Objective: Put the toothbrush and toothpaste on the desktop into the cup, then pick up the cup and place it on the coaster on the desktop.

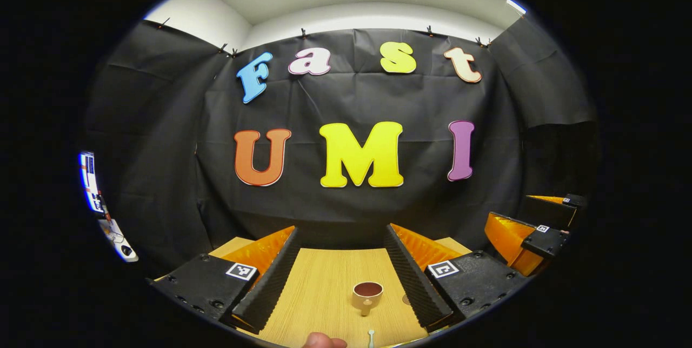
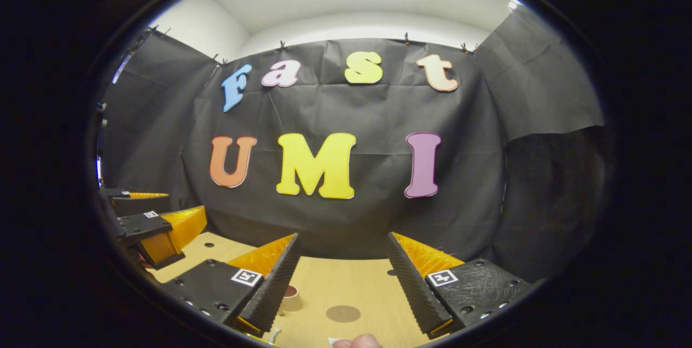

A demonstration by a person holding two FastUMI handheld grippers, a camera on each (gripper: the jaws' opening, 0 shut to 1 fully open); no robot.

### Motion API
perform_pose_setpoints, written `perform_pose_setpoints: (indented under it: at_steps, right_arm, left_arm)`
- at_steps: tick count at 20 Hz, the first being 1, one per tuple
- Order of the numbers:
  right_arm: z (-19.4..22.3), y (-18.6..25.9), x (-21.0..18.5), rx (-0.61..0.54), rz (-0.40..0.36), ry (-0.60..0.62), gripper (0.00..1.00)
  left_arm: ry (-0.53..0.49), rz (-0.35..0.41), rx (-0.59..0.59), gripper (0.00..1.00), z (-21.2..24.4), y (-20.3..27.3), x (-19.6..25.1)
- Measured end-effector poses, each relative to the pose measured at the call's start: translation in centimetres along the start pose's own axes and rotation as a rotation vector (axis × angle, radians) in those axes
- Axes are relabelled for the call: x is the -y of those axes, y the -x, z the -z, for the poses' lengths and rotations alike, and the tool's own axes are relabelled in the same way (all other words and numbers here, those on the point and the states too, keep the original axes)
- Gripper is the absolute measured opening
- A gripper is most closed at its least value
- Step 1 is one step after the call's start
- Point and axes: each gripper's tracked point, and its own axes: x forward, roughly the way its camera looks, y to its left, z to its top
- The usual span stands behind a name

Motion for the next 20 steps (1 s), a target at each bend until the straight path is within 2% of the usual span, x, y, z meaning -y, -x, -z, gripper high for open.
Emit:
perform_pose_setpoints:
  at_steps: [1, 6, 7, 8, 10, 15, 20]
  right_arm:
    - [0.1, 0.0, 0.1, -0.002, 0.003, 0.000, 0.97]
    - [0.3, -0.1, 0.3, -0.011, 0.000, 0.003, 0.95]
    - [0.4, 0.0, 0.4, -0.014, 0.002, 0.004, 0.95]
    - [0.5, -0.1, 0.6, -0.017, 0.004, 0.007, 0.97]
    - [0.8, -0.1, 0.9, -0.027, 0.009, 0.012, 0.95]
    - [2.0, 0.0, 1.8, -0.059, 0.021, 0.001, 0.97]
    - [4.9, 0.0, 2.3, -0.137, -0.003, 0.012, 0.95]
  left_arm:
    - [0.000, 0.000, 0.001, 0.99, -0.1, 0.1, 0.0]
    - [-0.008, -0.001, -0.004, 0.99, 0.2, 0.3, 0.3]
    - [-0.007, 0.000, -0.004, 0.93, 0.2, 0.3, 0.4]
    - [-0.007, 0.001, -0.007, 0.99, 0.3, 0.1, 0.5]
    - [-0.015, -0.001, -0.011, 0.99, 0.7, 0.2, 0.6]
    - [-0.014, 0.028, -0.051, 0.99, 2.0, 0.5, 1.9]
    - [-0.026, 0.033, -0.128, 0.99, 4.8, 0.9, 1.9]
